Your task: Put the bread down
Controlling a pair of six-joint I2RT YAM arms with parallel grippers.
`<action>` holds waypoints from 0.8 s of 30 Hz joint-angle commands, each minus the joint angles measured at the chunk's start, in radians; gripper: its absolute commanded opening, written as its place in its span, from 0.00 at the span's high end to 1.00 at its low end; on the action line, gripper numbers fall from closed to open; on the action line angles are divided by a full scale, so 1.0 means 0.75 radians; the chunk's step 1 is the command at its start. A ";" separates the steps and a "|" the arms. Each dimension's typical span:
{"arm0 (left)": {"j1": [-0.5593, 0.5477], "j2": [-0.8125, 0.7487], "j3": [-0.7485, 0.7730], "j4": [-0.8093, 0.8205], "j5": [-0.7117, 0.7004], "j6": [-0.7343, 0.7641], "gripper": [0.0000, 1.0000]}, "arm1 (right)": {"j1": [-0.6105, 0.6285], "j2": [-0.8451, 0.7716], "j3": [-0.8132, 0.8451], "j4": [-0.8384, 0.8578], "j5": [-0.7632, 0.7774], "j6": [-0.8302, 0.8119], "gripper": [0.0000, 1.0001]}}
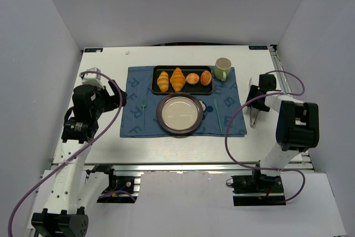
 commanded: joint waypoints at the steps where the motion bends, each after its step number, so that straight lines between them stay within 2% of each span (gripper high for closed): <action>1: -0.004 -0.005 0.006 0.013 0.009 0.006 0.02 | -0.003 0.014 -0.017 -0.010 0.031 -0.008 0.34; 3: -0.004 -0.003 0.012 0.011 0.009 0.008 0.02 | -0.001 -0.043 -0.009 -0.034 0.041 -0.004 0.38; 10: -0.004 -0.023 0.049 -0.030 0.005 0.006 0.02 | 0.052 -0.435 0.106 -0.275 0.006 -0.046 0.39; 13: -0.004 -0.031 0.059 -0.049 -0.006 0.001 0.02 | 0.182 -0.575 0.122 -0.351 -0.039 -0.026 0.40; 18: -0.004 -0.044 0.089 -0.081 0.001 -0.001 0.02 | 0.363 -0.702 0.176 -0.468 -0.133 0.037 0.42; 20: -0.004 -0.054 0.092 -0.077 -0.001 -0.007 0.02 | 0.426 -0.714 0.190 -0.468 -0.223 0.090 0.44; 24: -0.004 -0.054 0.092 -0.069 0.009 -0.027 0.02 | 0.547 -0.670 0.221 -0.423 -0.227 0.148 0.46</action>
